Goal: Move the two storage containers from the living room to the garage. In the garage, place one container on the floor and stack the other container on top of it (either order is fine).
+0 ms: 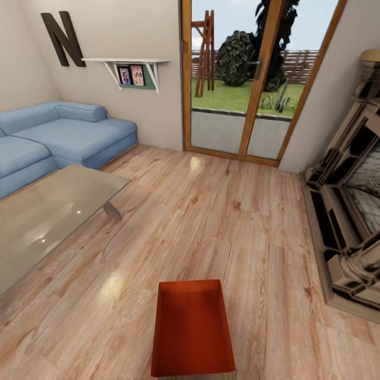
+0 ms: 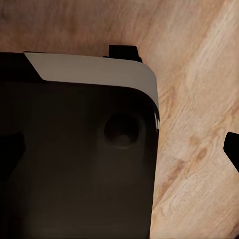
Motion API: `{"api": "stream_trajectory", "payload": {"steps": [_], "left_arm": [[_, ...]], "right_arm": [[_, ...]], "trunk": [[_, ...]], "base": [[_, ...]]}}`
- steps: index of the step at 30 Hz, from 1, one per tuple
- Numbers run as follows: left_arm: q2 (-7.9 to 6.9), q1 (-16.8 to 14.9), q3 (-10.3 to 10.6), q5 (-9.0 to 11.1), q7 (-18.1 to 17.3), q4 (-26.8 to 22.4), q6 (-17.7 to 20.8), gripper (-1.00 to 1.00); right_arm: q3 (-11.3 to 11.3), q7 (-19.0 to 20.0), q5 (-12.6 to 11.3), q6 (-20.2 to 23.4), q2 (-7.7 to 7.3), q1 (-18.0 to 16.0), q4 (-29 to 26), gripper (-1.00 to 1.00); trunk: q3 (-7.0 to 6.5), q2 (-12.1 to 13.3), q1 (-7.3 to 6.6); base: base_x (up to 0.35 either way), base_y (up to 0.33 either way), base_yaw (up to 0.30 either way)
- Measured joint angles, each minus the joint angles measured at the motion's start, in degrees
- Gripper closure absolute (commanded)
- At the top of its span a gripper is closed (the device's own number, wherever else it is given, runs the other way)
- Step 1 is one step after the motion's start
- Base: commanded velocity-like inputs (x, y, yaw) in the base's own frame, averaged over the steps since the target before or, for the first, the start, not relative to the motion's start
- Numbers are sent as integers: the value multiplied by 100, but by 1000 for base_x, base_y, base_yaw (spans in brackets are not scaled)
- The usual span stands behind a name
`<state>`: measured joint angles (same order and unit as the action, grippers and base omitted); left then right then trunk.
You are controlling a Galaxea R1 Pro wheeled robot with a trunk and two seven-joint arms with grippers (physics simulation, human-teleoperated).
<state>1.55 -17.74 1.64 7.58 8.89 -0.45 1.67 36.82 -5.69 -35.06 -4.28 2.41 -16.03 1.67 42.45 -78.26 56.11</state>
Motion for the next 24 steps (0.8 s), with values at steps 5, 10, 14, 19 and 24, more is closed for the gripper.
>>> {"api": "stream_trajectory", "payload": {"steps": [5,10,14,19,24], "left_arm": [[-15,0,-1,5,-2,-1,0,-100],[-16,0,-1,6,0,-3,0,-100],[-16,0,-1,-2,0,-3,0,-100],[-16,0,-1,3,0,-3,0,-100],[-16,0,-1,5,0,-3,0,-100]], "right_arm": [[1,-4,0,0,0,0,0,-100],[0,-2,0,5,2,0,0,-100],[0,-2,0,8,6,0,-1,-100],[0,0,-1,9,8,0,0,-100],[0,-3,-6,6,9,0,0,-100]], "trunk": [[14,0,0],[15,0,0],[15,0,0],[15,0,0],[19,0,0]], "base": [[0,-163,0],[0,-36,0],[0,-6,0],[0,-1,0],[0,0,0]]}}
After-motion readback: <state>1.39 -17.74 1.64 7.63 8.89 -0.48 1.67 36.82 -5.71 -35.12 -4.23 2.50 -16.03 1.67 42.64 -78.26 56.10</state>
